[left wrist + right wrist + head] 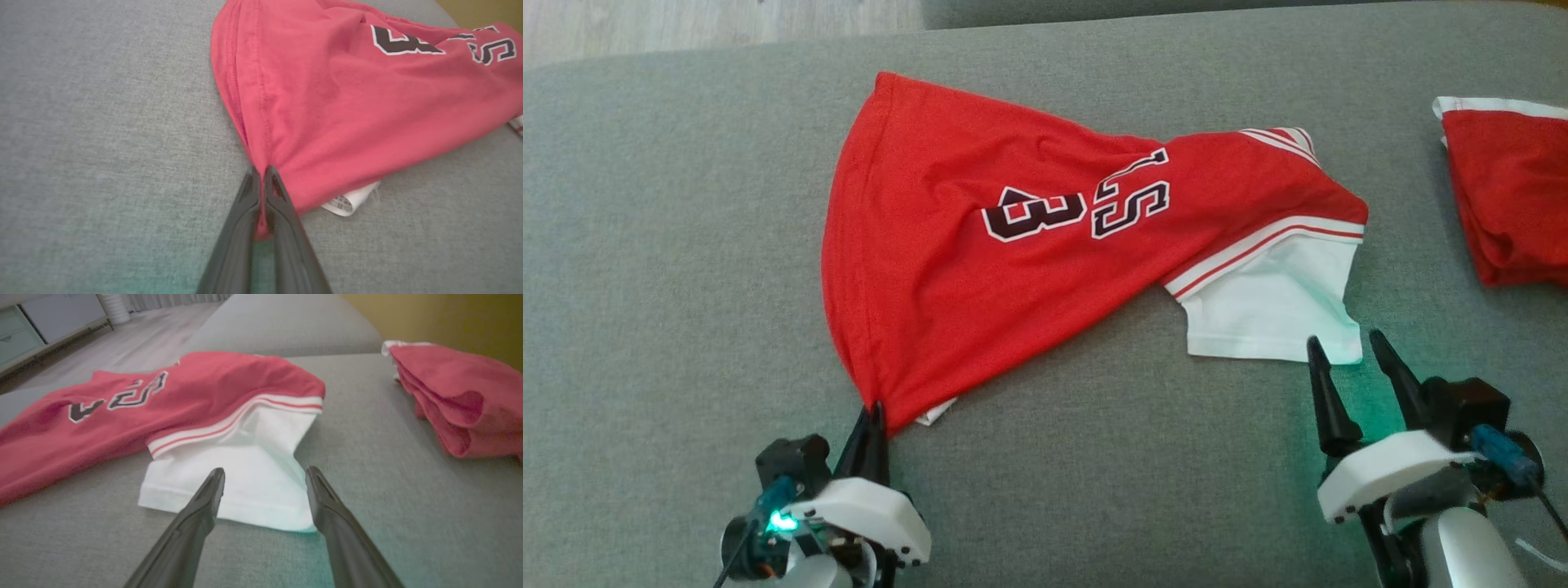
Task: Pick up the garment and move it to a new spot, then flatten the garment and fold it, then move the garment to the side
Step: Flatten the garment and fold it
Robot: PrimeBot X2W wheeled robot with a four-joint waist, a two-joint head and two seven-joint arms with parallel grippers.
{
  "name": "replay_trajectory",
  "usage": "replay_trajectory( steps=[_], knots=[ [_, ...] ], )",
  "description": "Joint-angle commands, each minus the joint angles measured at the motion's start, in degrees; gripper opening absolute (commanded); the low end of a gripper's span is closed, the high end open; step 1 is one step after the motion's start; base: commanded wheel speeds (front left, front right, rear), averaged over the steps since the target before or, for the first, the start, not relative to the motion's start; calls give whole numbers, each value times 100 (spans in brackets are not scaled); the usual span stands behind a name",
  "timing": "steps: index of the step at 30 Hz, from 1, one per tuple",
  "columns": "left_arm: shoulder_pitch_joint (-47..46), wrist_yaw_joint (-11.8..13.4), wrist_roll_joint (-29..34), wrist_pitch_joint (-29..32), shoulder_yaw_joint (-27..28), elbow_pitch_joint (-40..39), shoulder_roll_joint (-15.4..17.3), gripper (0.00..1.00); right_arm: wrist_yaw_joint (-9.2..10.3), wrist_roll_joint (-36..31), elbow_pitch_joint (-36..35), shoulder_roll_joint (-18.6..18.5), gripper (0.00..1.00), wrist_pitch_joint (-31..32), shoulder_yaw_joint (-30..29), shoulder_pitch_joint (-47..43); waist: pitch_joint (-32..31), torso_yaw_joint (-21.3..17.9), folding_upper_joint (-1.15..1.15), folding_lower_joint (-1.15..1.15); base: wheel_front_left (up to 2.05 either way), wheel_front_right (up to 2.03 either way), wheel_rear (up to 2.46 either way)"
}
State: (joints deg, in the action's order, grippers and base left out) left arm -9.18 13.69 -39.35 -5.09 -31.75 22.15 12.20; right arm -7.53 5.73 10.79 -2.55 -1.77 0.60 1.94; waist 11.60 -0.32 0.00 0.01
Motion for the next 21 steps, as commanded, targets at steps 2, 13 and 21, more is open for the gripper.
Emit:
replay_trajectory(
  steps=[2, 13, 21],
  knots=[
    [-50, 27, -9, 12, 79, -193, 50, 0, 4, -112, 172, -32, 100, 147, -52, 262, -4, 62, 0, -1, 0, 0, 0],
    [-155, 193, 168, -309, 155, -692, 150, 0, 4, -342, 1358, -32, 100, 342, -457, 853, -7, 186, 0, -1, 0, 0, 0],
    [-128, 200, 169, -364, 166, -866, 211, 0, 4, -3, 1965, -32, 4, 373, -188, 1208, -64, 182, 0, -1, 0, 0, 0]
  ],
)
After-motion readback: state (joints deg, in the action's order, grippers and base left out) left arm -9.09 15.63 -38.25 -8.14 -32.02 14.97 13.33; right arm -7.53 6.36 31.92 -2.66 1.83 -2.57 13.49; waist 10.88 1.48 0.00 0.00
